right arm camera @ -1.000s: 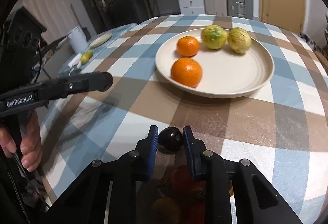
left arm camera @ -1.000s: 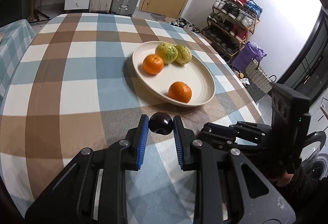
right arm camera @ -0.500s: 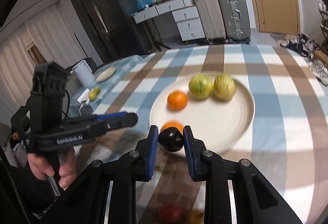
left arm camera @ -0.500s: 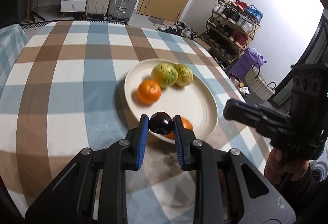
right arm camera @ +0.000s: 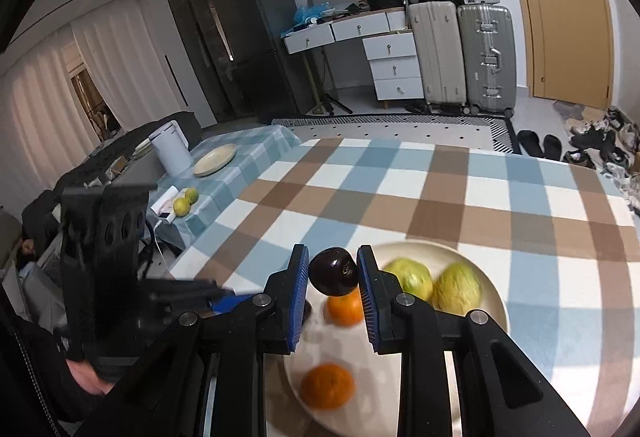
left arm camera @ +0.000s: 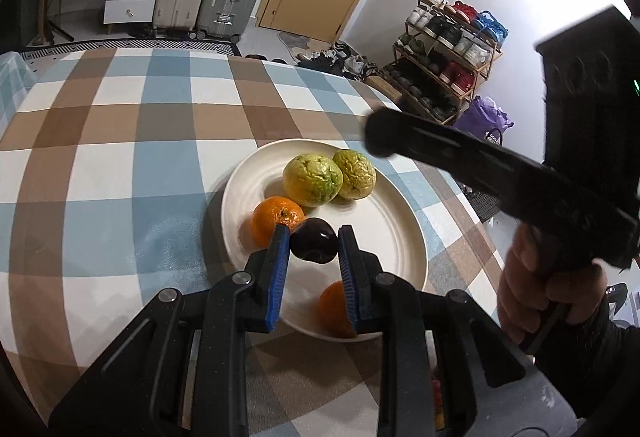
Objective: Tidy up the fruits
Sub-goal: 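Lower both plums onto the cream plate and open both tools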
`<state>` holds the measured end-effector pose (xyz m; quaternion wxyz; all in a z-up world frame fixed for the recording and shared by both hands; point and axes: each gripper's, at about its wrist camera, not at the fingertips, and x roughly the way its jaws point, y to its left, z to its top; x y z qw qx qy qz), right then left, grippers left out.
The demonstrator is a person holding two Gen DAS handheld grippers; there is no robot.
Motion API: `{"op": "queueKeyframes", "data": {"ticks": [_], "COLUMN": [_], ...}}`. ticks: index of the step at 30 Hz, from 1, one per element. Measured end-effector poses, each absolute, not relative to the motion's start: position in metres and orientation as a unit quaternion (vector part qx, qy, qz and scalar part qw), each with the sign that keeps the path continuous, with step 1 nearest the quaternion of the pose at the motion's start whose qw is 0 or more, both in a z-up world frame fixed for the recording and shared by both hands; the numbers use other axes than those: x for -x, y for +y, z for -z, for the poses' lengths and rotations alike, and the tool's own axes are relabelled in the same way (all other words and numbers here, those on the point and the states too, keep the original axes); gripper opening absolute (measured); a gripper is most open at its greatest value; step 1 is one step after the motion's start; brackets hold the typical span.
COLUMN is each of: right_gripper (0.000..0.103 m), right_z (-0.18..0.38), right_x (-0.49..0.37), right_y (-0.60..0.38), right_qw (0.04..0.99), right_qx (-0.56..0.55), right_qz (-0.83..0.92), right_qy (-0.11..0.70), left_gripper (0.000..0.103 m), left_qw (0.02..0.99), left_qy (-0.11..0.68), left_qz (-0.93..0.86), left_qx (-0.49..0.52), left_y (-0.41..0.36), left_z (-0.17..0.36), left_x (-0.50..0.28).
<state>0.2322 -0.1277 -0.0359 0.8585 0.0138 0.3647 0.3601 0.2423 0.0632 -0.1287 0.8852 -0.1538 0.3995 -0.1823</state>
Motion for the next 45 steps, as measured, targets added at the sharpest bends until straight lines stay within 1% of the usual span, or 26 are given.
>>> {"op": "queueKeyframes", "data": {"ticks": [12, 19, 29, 31, 33, 34, 35, 40, 41, 42, 43, 44, 45], "right_gripper": [0.025, 0.025, 0.026, 0.03, 0.04, 0.042, 0.046, 0.048, 0.05, 0.051, 0.052, 0.055, 0.057], "right_z": [0.072, 0.092, 0.102, 0.101, 0.099, 0.096, 0.094, 0.079, 0.075, 0.073, 0.069, 0.066, 0.062], "right_x": [-0.279, -0.286, -0.288, -0.288, -0.286, -0.284, -0.282, -0.272, -0.268, -0.265, -0.261, -0.257, -0.251], "right_y": [-0.098, -0.088, -0.085, -0.087, -0.09, -0.093, -0.095, -0.105, -0.108, -0.11, -0.114, -0.118, -0.123], "right_qw": [0.839, 0.83, 0.832, 0.833, 0.833, 0.834, 0.837, 0.847, 0.849, 0.851, 0.854, 0.856, 0.859], "right_qx": [0.001, 0.02, 0.028, 0.023, 0.015, 0.012, 0.01, -0.001, -0.004, -0.006, -0.01, -0.013, -0.019], "right_qz": [-0.361, -0.356, -0.339, -0.336, -0.339, -0.34, -0.34, -0.335, -0.333, -0.332, -0.33, -0.328, -0.327], "right_qy": [0.407, 0.43, 0.439, 0.439, 0.438, 0.434, 0.429, 0.414, 0.409, 0.406, 0.402, 0.399, 0.394], "left_gripper": [0.022, 0.022, 0.022, 0.022, 0.022, 0.023, 0.025, 0.035, 0.038, 0.044, 0.048, 0.054, 0.057], "left_qw": [0.878, 0.878, 0.874, 0.872, 0.873, 0.872, 0.872, 0.877, 0.878, 0.881, 0.882, 0.884, 0.886], "left_qy": [0.414, 0.416, 0.429, 0.433, 0.434, 0.436, 0.438, 0.434, 0.432, 0.429, 0.428, 0.425, 0.422], "left_qz": [0.177, 0.182, 0.174, 0.169, 0.168, 0.166, 0.166, 0.157, 0.156, 0.152, 0.149, 0.146, 0.142], "left_qx": [0.163, 0.154, 0.148, 0.15, 0.149, 0.146, 0.143, 0.136, 0.135, 0.131, 0.13, 0.13, 0.131], "left_y": [0.069, 0.068, 0.065, 0.066, 0.065, 0.065, 0.064, 0.062, 0.062, 0.062, 0.061, 0.062, 0.062], "left_z": [0.156, 0.157, 0.161, 0.161, 0.16, 0.16, 0.159, 0.148, 0.146, 0.142, 0.139, 0.136, 0.131], "left_x": [-0.257, -0.257, -0.258, -0.258, -0.257, -0.257, -0.256, -0.246, -0.244, -0.24, -0.237, -0.234, -0.229]}}
